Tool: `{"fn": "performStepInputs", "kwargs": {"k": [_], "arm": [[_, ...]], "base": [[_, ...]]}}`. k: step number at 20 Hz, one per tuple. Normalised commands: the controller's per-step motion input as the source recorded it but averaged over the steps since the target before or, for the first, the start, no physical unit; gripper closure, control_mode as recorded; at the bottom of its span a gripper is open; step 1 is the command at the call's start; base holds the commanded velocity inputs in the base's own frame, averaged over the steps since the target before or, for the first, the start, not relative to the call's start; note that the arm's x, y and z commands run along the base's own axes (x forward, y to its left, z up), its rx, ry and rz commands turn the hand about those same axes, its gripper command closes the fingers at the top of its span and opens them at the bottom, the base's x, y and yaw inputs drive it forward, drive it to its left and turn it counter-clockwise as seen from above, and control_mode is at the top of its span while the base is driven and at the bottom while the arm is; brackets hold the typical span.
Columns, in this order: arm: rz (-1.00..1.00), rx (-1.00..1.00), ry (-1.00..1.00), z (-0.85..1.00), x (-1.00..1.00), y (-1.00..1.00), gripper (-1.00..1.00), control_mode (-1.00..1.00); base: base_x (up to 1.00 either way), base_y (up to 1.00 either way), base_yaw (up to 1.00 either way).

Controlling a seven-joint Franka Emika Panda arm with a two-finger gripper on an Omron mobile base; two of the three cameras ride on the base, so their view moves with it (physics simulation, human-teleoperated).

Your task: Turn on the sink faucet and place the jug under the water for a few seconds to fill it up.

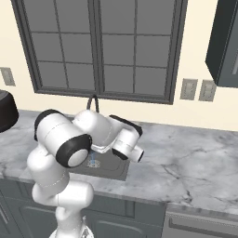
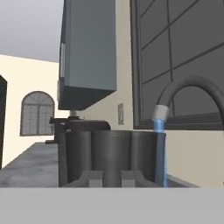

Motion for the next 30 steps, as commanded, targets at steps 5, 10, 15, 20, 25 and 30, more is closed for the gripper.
{"fn": "performStepInputs", "kwargs": {"k": [5, 10, 15, 20, 25, 30], "arm": [[-0.02, 0.00, 0.01, 0.00, 0.14, 0.00, 1.00, -1.00], [-0.02, 0.00, 0.02, -0.07, 0.27, 0.00, 1.00, -1.00], [-0.03, 0.00, 0.02, -0.17, 0.29, 0.00, 1.00, -1.00], [-0.03, 0.00, 0.03, -0.26, 0.26, 0.00, 1.00, -1.00], [-0.02, 0.00, 0.02, -0.23, 0.26, 0.01, 1.00, -1.00], [-0.02, 0.00, 0.00, -0.14, 0.24, 0.01, 1.00, -1.00]], "base": [[0.00, 0.00, 0.00], [0.00, 0.00, 0.00], [0.00, 0.00, 0.00], [0.00, 0.00, 0.00], [0.00, 0.00, 0.00], [0.00, 0.00, 0.00]]}}
